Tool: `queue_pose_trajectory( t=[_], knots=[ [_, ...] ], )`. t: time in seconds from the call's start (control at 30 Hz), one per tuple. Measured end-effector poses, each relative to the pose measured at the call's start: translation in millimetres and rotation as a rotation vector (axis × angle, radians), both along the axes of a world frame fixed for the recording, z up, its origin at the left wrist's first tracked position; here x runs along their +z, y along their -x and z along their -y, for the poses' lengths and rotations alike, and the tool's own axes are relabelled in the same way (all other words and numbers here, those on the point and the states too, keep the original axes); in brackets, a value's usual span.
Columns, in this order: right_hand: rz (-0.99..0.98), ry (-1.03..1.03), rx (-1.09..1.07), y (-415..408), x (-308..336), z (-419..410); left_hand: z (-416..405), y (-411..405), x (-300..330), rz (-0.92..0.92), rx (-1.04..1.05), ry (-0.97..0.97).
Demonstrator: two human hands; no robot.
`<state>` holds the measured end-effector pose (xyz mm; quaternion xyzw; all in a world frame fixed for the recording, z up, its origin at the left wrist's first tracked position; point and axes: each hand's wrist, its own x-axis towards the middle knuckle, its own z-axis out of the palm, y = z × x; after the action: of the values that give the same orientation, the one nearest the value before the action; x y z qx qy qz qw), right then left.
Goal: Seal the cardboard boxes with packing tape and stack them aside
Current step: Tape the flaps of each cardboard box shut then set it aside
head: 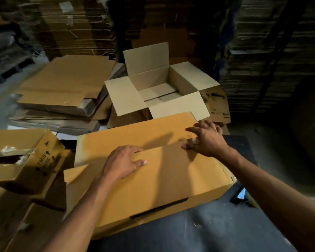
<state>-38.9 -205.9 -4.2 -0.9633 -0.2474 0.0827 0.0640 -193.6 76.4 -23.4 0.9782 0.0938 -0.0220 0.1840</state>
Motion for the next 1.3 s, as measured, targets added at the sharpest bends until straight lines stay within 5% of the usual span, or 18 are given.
queue_pose_trajectory(
  t=[0.1,0.23,0.53,0.77,0.87,1.03,1.3],
  knots=[
    [-0.076,-0.112,-0.290,2.0,-37.1,23.6,0.1,-7.8,-44.9,0.072,0.000,-0.093],
    [-0.346,-0.330,-0.629,16.5,-68.0,44.5,30.5,-35.0,-74.7,-0.072,-0.151,-0.204],
    [-0.273,-0.334,-0.735,24.4,-77.6,46.1,81.4,-61.9,-101.1,-0.143,-0.231,-0.226],
    [-0.460,-0.558,-0.485,3.3,-85.3,106.6,112.4,-74.8,-96.3,-0.117,-0.091,-0.198],
    [-0.302,-0.223,-0.397,-16.2,-121.0,181.0,117.6,-76.5,-98.1,-0.063,-0.043,-0.189],
    [-0.408,0.280,-0.018,-33.6,-171.2,246.9,130.1,-75.2,-98.7,0.021,0.020,-0.166],
    [-0.230,0.157,-0.204,-35.6,-165.6,259.4,142.9,-77.2,-93.2,0.044,0.082,-0.222]
  ],
)
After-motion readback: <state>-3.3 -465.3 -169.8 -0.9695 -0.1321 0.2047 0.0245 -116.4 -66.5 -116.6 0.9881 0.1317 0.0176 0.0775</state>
